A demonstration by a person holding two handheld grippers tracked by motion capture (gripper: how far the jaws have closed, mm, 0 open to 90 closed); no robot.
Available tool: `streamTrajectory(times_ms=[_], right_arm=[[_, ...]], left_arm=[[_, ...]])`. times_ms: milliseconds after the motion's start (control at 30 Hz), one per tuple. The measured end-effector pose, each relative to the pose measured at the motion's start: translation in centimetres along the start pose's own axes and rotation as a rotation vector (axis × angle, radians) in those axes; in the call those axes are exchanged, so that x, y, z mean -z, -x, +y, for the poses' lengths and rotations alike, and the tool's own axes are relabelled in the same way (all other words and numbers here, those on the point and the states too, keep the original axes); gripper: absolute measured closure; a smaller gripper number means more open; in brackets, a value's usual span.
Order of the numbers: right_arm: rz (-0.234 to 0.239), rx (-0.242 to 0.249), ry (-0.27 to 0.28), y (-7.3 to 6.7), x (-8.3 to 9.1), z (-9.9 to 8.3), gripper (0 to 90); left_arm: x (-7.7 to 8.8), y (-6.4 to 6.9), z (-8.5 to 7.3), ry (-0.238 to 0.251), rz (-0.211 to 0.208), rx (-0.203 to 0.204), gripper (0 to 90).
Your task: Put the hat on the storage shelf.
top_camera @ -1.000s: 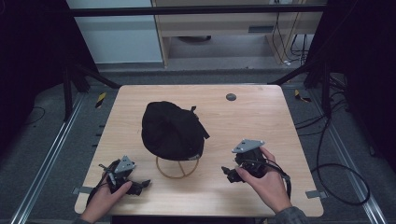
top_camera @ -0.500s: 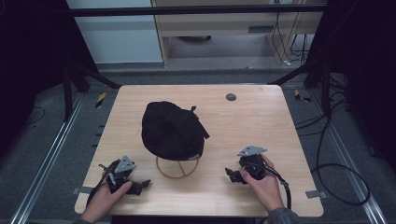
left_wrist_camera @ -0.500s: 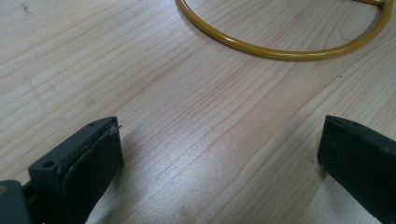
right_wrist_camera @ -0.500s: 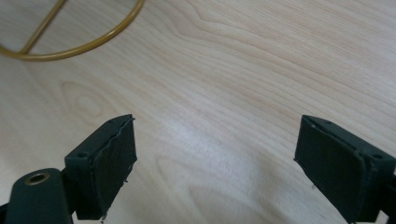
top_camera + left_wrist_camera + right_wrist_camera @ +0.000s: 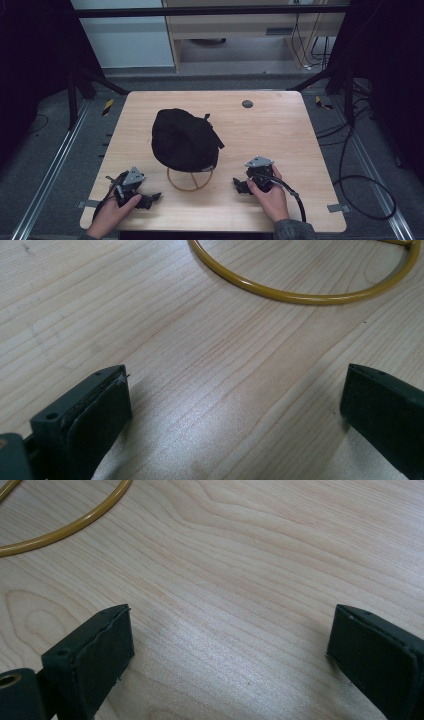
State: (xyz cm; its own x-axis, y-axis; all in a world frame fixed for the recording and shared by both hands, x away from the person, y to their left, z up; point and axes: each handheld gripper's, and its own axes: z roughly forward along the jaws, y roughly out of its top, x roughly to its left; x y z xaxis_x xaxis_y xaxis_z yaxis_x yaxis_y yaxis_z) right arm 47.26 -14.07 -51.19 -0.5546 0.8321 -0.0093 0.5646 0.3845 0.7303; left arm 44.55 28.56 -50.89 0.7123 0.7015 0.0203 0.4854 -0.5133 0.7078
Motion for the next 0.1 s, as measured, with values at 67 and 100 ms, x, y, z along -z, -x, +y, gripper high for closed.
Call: streamTrajectory(times_ms=[67,100], right_arm=[[0.0,0.0,0.0,0.0,0.0,0.0,4.6],[0.0,0.0,0.0,0.0,0.0,0.0,4.6]], left_arm=[[-0.01,0.0,0.02,0.0,-0.001,-0.001,0.0],[-0.03,-0.01,0.03,-0.001,-0.001,-0.002,0.0]])
